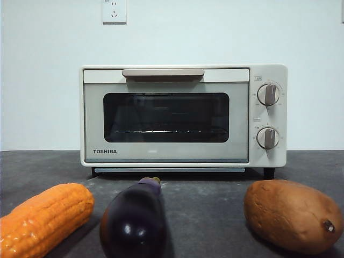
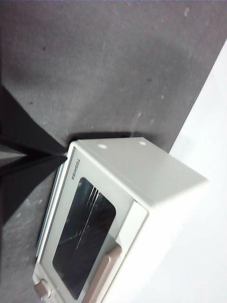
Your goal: Take the eggplant from the table,put the eggplant in the oven
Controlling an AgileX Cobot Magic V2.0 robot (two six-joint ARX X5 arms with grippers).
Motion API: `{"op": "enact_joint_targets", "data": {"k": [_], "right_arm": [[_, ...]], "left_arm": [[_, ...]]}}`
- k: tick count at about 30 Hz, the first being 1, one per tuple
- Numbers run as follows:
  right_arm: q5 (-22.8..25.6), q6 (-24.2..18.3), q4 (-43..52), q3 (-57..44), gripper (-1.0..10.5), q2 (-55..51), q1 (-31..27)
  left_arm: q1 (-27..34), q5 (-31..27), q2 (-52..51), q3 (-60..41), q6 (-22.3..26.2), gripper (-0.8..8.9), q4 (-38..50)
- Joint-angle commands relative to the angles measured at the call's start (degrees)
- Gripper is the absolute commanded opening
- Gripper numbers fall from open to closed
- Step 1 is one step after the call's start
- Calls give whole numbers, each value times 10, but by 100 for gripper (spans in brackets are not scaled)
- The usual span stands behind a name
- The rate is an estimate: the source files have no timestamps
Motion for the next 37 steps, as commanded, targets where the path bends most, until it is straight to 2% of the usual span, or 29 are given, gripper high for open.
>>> {"op": "enact_joint_targets", "data": {"k": [1, 6, 9, 14, 16, 19, 22, 26, 28, 32, 35, 37], "right_arm": [[-22, -5, -20, 47, 3, 45, 1], [-74, -23, -82, 127, 3, 132, 1], [-123, -33, -117, 170, 16, 179, 1], [-226, -29, -134, 206, 165, 244, 8], [-254, -8, -130, 206, 234, 263, 19], [-271, 47, -127, 206, 316, 292, 49], [-295, 68, -114, 206, 329, 318, 94], [-283, 89, -70, 206, 329, 347, 172], [-259, 104, -55, 206, 329, 363, 210], [-156, 110, -50, 209, 329, 416, 310], [-87, 109, -50, 214, 328, 462, 364], [-67, 109, -51, 221, 328, 491, 385]], "left_arm": [[0, 15, 39, 43, 34, 6, -15], [-1, 54, 111, 120, 74, 6, -66], [-2, 85, 150, 161, 90, 6, -93], [-2, 133, 199, 205, 102, 6, -112], [-2, 142, 208, 212, 102, 6, -111], [-2, 148, 215, 214, 102, 6, -112], [-2, 150, 215, 214, 102, 6, -115], [-2, 164, 215, 214, 102, 6, -116], [-2, 165, 215, 214, 102, 6, -116], [-2, 165, 215, 214, 102, 6, -116], [-2, 165, 215, 214, 102, 6, -116], [-2, 165, 215, 214, 102, 6, -116]]}}
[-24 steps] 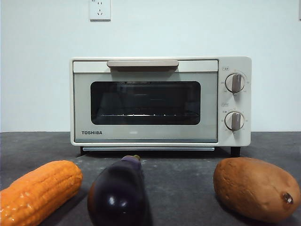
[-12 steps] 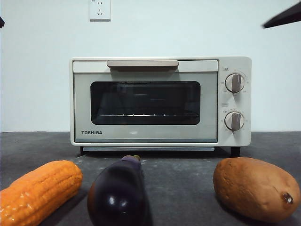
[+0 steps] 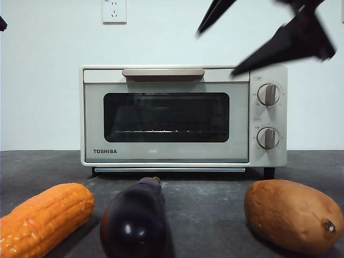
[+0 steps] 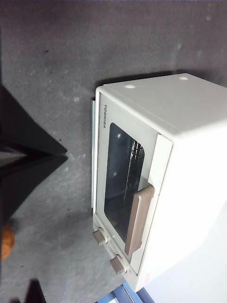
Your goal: Take the eggplant from the table,put the eggplant in the oven
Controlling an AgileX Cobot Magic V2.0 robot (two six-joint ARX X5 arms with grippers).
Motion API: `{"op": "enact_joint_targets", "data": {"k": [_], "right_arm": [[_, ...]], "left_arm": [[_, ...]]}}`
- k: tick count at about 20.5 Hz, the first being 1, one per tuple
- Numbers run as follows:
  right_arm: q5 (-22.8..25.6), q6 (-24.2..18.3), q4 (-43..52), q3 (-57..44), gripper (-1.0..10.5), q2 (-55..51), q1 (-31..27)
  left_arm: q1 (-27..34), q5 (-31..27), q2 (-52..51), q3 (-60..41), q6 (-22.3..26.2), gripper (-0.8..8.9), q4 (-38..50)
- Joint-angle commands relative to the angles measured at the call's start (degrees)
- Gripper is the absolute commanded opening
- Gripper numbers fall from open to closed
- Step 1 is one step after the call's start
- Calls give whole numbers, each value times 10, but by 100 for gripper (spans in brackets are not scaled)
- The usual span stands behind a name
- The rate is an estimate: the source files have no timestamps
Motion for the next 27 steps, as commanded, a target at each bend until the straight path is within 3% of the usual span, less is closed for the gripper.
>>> {"op": "enact_joint_targets", "data": {"k": [1, 7, 13, 27], "right_arm": [[32, 8, -1, 27, 327, 48, 31], [113, 14, -77, 127, 309, 227, 104], [136, 15, -77, 198, 321, 356, 144], [139, 20, -52, 206, 307, 437, 146]], "left_arm": [[-2, 3, 3, 11, 8, 6, 6], [-2, 3, 3, 11, 8, 6, 6], [-2, 3, 3, 11, 8, 6, 5], [-2, 3, 3, 11, 14, 6, -9]]}}
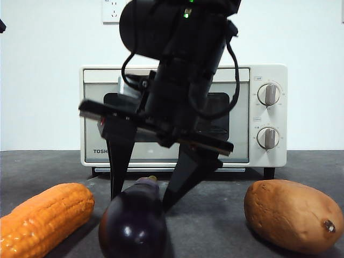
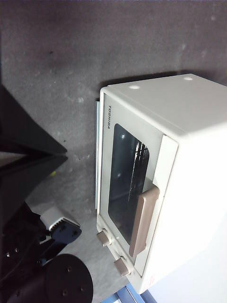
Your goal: Take the eggplant from the table,put the eggplant in the oven
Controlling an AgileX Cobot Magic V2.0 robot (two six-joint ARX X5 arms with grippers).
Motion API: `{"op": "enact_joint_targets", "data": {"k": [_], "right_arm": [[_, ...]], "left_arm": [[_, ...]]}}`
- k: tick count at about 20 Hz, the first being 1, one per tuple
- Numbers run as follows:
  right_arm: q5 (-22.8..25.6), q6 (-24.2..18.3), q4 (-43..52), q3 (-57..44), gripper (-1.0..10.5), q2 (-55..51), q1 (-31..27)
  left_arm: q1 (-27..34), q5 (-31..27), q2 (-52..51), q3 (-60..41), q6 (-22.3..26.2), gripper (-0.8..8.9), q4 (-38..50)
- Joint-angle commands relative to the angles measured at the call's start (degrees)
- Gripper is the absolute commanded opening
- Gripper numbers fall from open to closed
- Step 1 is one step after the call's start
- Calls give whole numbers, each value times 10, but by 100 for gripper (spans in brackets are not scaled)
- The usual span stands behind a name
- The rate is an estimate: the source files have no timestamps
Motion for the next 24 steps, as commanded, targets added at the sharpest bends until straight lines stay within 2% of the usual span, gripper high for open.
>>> {"op": "enact_joint_targets", "data": {"k": [1, 5, 7, 9, 13, 18, 24], "right_arm": [[-5, 6, 2, 10, 292, 19, 9], [-7, 9, -4, 13, 187, 9, 17], [-6, -1, -28, 20, 171, -13, 18], [-6, -37, -75, 32, 171, -45, 18], [-7, -144, -174, 51, 171, -138, 19], [-7, -224, -268, 53, 171, -294, 19], [5, -237, -287, 53, 171, -462, 19]], "left_arm": [[-2, 3, 3, 11, 8, 6, -1], [-2, 5, 3, 11, 8, 6, -15], [-2, 12, 3, 11, 8, 6, -13], [-2, 21, 3, 11, 8, 6, -13], [-29, 21, 12, 18, 8, 6, -7], [-107, 4, 90, 85, 17, 6, -7], [-232, -92, 241, 213, 62, 6, -9]]}}
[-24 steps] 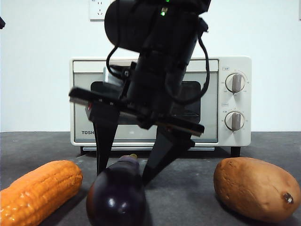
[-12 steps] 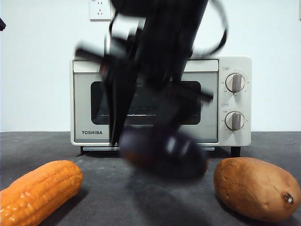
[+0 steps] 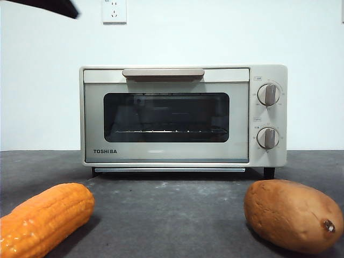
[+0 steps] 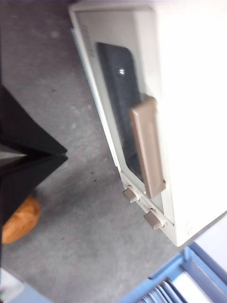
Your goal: Take the eggplant from the table,put the eggplant in the oven
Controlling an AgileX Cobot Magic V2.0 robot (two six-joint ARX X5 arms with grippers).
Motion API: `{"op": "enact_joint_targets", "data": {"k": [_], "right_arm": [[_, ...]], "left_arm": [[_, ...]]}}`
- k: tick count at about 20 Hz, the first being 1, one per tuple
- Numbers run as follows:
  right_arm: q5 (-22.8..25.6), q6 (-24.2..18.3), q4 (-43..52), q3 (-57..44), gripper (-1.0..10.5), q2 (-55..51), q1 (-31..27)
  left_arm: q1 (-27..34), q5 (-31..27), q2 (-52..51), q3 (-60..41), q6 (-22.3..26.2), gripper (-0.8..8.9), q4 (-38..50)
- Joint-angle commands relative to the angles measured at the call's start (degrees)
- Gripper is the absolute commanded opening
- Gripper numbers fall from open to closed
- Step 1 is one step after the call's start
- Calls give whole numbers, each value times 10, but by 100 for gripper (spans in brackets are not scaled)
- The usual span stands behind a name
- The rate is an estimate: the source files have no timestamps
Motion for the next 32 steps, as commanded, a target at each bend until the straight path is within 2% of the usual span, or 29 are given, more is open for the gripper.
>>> {"op": "enact_joint_targets", "data": {"k": [1, 7, 11, 13, 18, 22, 26, 32], "right_arm": [[7, -9, 14, 12, 171, -47, 7], [6, -9, 12, 12, 171, -157, 7], [10, -6, -6, 12, 171, -206, 7], [30, -2, -15, 12, 171, -219, 7], [63, -2, -30, 12, 171, -220, 7], [127, -7, -29, 12, 171, -216, 7], [161, -7, -24, 12, 171, -215, 7], [203, -36, -12, 12, 171, -200, 7]], "left_arm": [[-42, -40, 64, 63, 35, 6, 5], [-107, -137, 235, 208, 92, 6, 1], [-123, -156, 314, 265, 119, 6, -16], [-126, -165, 335, 268, 125, 6, -16], [-137, -173, 348, 268, 133, 6, -82], [-151, -162, 346, 274, 142, 6, -161], [-170, -142, 339, 274, 143, 6, -209], [-219, -128, 293, 274, 146, 6, -267]]}}
